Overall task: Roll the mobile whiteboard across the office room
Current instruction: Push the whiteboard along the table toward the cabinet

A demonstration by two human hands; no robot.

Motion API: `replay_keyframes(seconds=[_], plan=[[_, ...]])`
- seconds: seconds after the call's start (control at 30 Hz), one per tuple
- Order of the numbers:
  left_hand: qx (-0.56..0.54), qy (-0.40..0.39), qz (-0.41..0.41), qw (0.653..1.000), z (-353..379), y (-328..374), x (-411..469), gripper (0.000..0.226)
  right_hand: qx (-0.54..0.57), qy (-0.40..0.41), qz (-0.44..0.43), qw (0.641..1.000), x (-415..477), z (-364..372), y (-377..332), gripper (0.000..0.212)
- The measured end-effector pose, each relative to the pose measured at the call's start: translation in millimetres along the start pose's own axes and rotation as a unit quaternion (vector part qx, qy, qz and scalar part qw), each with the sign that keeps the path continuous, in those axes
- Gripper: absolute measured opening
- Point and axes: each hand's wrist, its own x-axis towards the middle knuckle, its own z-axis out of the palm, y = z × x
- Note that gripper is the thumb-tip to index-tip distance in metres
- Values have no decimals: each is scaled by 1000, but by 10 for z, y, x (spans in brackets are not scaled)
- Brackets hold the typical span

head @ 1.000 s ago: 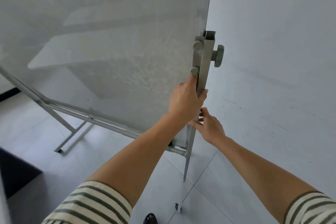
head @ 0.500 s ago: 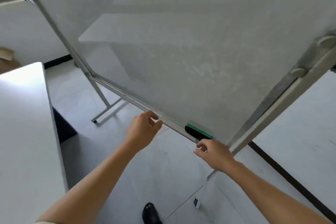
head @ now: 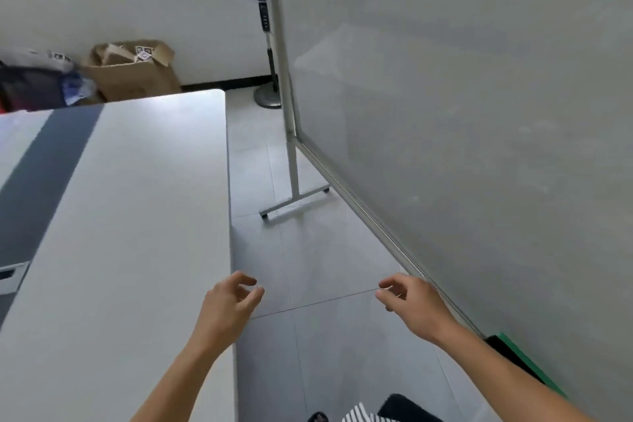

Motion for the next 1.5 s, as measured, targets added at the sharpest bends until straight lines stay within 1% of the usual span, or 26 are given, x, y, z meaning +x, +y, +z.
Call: replay_keyframes(seconds=[0.13, 0.2, 0.3, 0.4, 0.57, 0.7, 0.8, 0.93, 1.0, 1.07, 1.1, 1.13, 1.2, 1.23, 1.27, 1.37, 1.5], plan=[[-34, 25, -25, 999, -182, -19, 511, 18, -7, 6, -20, 1000, 644, -46, -400, 21], [-39, 28, -29, 998, -233, 61, 843, 19, 12, 11, -26, 1000, 1022, -75, -598, 20], [-35, 40, -17, 998, -325, 351, 1507, 21, 92, 13, -27, 995, 1722, -143, -894, 23], [-32, 51, 7, 998, -442, 821, 2243, 22, 193, 13, -10, 981, 2415, -241, -1239, 30], [-24, 47, 72, 996, -733, 1785, 3385, 28, 366, 28, 6, 930, 3274, -412, -2028, 35], [-50, 72, 117, 989, -1044, 2350, 4154, 39, 459, 2, 26, 888, 3752, -513, -2640, 38], [-73, 79, 143, 984, -1244, 2721, 4750, 48, 508, -5, 44, 860, 4105, -537, -2953, 43], [-96, 62, 188, 976, -1383, 3176, 5554, 66, 566, 37, 87, 819, 4601, -558, -3199, 48], [-105, 40, 216, 970, -1405, 3355, 5918, 70, 596, 67, 105, 793, 4813, -560, -3283, 44], [-96, 24, 256, 962, -1408, 3472, 6258, 73, 612, 88, 116, 777, 4954, -543, -3349, 35], [-85, 24, 277, 957, -1417, 3507, 6414, 72, 616, 103, 120, 772, 5009, -529, -3377, 30], [-77, 25, 298, 951, -1421, 3543, 6560, 64, 618, 121, 125, 767, 5058, -520, -3395, 25], [-61, 24, 350, 935, -1411, 3622, 6820, 29, 619, 159, 131, 758, 5147, -562, -3415, 17], [-60, 11, 376, 924, -1394, 3673, 6931, 11, 619, 177, 134, 753, 5192, -602, -3414, 15], [-64, -6, 396, 916, -1368, 3734, 7019, 6, 620, 195, 139, 747, 5242, -645, -3401, 14], [-66, -76, 438, 894, -1210, 3968, 7217, 19, 615, 252, 153, 731, 5373, -796, -3359, 14], [-49, -180, 480, 857, -906, 4404, 7328, 22, 611, 322, 166, 704, 5575, -1053, -3216, 11]])
